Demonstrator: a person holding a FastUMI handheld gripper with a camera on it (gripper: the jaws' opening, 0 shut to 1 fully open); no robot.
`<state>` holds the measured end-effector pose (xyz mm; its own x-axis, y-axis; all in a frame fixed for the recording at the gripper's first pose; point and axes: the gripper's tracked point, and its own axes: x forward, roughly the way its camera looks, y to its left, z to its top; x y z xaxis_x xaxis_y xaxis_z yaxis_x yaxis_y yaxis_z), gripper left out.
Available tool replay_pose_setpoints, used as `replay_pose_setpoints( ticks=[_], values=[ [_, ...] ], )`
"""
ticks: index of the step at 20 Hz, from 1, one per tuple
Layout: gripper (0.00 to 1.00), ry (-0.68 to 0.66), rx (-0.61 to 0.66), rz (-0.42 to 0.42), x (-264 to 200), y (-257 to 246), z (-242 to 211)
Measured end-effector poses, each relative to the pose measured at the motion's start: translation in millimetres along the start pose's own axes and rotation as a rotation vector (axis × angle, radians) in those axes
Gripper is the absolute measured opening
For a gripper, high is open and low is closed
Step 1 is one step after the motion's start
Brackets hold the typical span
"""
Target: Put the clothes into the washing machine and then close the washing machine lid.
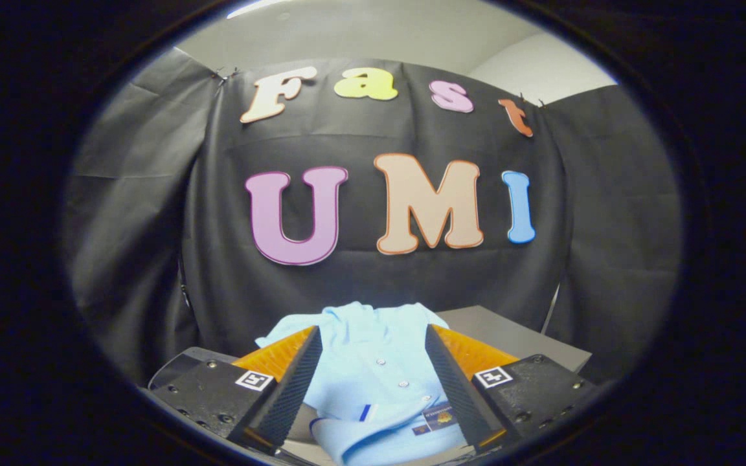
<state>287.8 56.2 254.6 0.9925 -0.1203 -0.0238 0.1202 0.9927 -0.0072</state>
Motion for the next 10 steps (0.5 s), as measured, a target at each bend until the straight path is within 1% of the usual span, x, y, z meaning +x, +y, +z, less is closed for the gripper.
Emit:
replay_pose_setpoints(
  ticks=[3,5,6,8,10],
  values=[
    [0.97,0.093,-0.009,-0.034,17,-12,-27],
    [0.97,0.184,-0.047,-0.062,22,-21,-52],
    [0.97,0.218,-0.059,-0.055,23,-20,-60],
    [0.99,0.220,-0.039,-0.048,25,-19,-58],
    [0.96,0.244,-0.008,-0.030,27,-17,-63]
  ],
)
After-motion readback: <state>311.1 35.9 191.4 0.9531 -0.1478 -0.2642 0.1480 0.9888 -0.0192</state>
